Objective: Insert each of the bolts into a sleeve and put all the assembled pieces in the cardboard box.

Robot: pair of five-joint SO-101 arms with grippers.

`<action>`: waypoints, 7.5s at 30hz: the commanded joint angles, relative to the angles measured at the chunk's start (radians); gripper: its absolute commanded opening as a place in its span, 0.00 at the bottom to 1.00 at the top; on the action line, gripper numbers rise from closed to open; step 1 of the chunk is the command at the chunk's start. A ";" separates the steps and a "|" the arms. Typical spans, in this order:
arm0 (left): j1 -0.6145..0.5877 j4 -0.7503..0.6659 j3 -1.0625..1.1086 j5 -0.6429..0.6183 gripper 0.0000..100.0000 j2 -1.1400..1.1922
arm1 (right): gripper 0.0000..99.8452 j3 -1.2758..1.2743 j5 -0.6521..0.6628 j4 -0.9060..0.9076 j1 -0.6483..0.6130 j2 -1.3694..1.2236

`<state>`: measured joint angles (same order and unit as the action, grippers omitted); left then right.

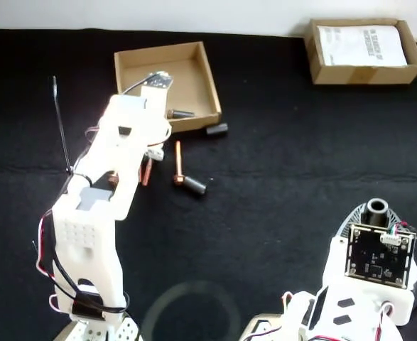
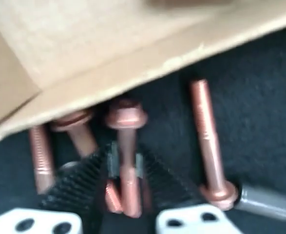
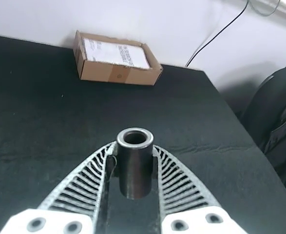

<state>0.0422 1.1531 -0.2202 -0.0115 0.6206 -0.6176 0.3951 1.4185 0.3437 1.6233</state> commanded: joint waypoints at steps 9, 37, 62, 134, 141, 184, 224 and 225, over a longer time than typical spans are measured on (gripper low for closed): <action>0.018 -0.058 -0.024 0.008 0.01 0.024 | 0.01 -0.002 0.025 -0.007 0.045 -0.001; 0.173 0.282 0.084 0.005 0.01 -0.947 | 0.01 -0.763 -0.261 -0.685 -0.371 0.010; 0.371 -0.815 1.515 0.003 0.01 -2.055 | 0.01 -0.786 -0.574 -0.780 -0.909 0.010; 0.524 -0.990 1.234 -0.265 0.01 -1.500 | 0.01 -1.023 -0.571 -1.208 -0.846 0.001; 0.527 -0.987 1.259 -0.265 0.01 -1.501 | 0.01 -1.026 -0.571 -1.208 -0.845 0.001; 0.420 0.107 0.923 -0.264 0.05 -1.874 | 0.01 -0.848 -0.516 -1.153 -0.839 -0.019; -0.102 -0.520 1.916 -0.109 0.01 -2.419 | 0.01 1.376 -0.072 -0.048 -0.839 -1.867; -0.096 -0.473 1.916 -0.109 0.01 -2.419 | 0.01 1.411 -0.048 -0.048 -0.839 -1.905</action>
<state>-0.0529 0.6176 1.6778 -0.1235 -1.7975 0.6437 0.2770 1.3648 -0.5079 -0.2117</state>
